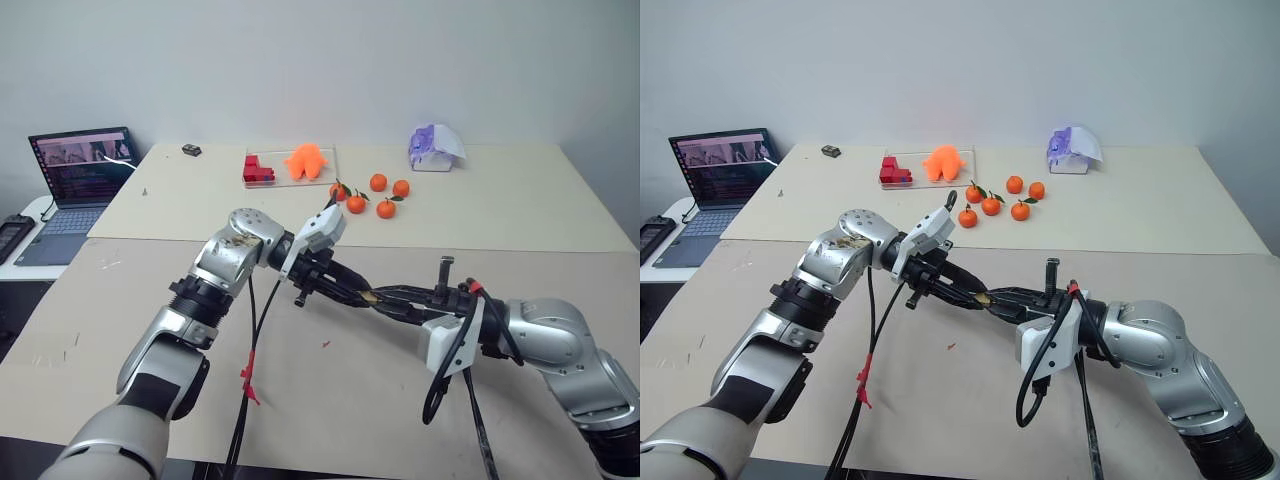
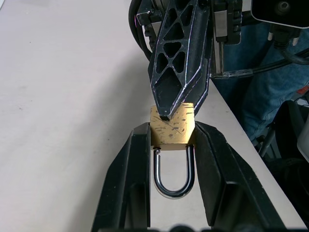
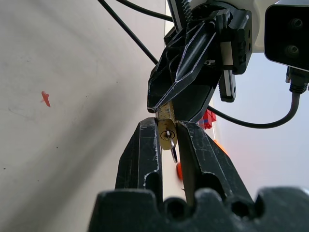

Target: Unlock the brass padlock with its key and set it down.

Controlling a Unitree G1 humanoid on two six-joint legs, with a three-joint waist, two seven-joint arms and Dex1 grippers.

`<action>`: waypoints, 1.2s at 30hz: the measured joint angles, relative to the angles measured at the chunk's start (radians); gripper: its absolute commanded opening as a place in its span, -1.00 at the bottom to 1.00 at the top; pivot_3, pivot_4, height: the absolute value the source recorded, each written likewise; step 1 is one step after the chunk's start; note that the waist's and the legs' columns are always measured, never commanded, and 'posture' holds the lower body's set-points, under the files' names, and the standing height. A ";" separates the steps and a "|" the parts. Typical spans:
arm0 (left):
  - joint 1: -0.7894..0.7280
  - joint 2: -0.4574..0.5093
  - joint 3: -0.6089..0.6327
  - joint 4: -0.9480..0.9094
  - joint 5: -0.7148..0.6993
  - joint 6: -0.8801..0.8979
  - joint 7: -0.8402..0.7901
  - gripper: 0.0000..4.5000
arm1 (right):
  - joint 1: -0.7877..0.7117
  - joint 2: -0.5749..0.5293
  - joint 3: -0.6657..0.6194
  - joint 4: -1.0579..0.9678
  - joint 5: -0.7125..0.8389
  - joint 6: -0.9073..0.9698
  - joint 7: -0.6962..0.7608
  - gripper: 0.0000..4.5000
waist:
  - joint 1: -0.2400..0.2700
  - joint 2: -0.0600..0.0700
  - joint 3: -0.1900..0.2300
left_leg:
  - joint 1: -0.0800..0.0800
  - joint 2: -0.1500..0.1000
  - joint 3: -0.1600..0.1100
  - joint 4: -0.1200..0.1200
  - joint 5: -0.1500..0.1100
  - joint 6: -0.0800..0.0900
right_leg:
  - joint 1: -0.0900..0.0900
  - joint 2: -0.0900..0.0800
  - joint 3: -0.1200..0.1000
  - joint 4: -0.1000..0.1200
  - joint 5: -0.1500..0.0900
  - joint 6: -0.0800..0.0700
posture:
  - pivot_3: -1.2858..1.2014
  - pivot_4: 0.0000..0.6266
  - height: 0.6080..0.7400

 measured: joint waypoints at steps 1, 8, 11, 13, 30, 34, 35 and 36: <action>0.000 0.000 0.000 0.001 0.000 0.000 0.000 -0.64 | 0.000 0.000 0.000 0.000 0.000 0.001 0.000 -0.94 | 0.000 0.000 0.000 | 0.000 0.000 0.000 0.000 0.000 0.000 | 0.000 0.000 0.000 0.000 0.000 0.000 | 0.03 -0.52 0.76; 0.000 0.000 0.000 0.001 0.000 -0.001 0.000 -0.64 | 0.000 0.003 0.000 0.000 -0.001 0.003 0.000 -0.94 | 0.000 0.000 0.000 | 0.000 0.000 0.000 0.000 0.000 0.000 | 0.000 0.000 0.000 0.000 0.000 0.000 | 0.03 -0.52 0.76; 0.000 0.000 0.001 0.002 0.000 -0.002 0.000 -0.64 | 0.000 0.005 0.000 0.000 -0.001 0.004 0.000 -0.94 | 0.000 0.000 0.000 | 0.000 0.000 0.000 0.000 0.000 0.000 | 0.000 0.000 0.000 0.000 0.000 0.000 | 0.03 -0.52 0.76; 0.000 0.000 0.001 0.004 0.001 -0.003 0.000 -0.64 | 0.000 0.007 0.001 0.000 -0.001 0.007 0.000 -0.59 | 0.000 0.000 0.000 | 0.000 0.000 0.000 0.000 0.000 0.000 | 0.000 0.000 0.000 0.000 0.000 0.000 | 0.03 -0.52 0.76; 0.000 -0.001 0.000 0.005 0.003 -0.005 0.015 -0.64 | -0.019 0.022 0.001 -0.003 0.000 0.018 -0.011 0.80 | 0.000 0.000 0.000 | 0.000 0.000 0.000 0.000 0.000 0.000 | 0.000 0.000 0.000 0.000 0.000 0.000 | 0.03 -0.52 0.76; 0.000 -0.001 0.000 0.005 0.003 -0.005 0.017 -0.64 | -0.023 0.022 0.001 -0.003 0.001 0.023 -0.011 0.27 | 0.000 0.000 0.000 | 0.000 0.000 0.000 0.000 0.000 0.000 | 0.000 0.000 0.000 0.000 0.000 0.000 | 0.03 -0.52 0.76; 0.000 -0.001 0.000 0.005 0.003 -0.005 0.017 -0.64 | -0.023 0.022 0.001 -0.003 0.001 0.024 -0.011 0.13 | 0.000 0.000 0.000 | 0.000 0.000 0.000 0.000 0.000 0.000 | 0.000 0.000 0.000 0.000 0.000 0.000 | 0.03 -0.52 0.76; 0.000 -0.001 0.000 0.005 0.003 -0.005 0.017 -0.64 | -0.023 0.022 0.001 -0.003 0.001 0.024 -0.011 -0.04 | 0.000 0.000 0.000 | 0.000 0.000 0.000 0.000 0.000 0.000 | 0.000 0.000 0.000 0.000 0.000 0.000 | 0.03 -0.52 0.76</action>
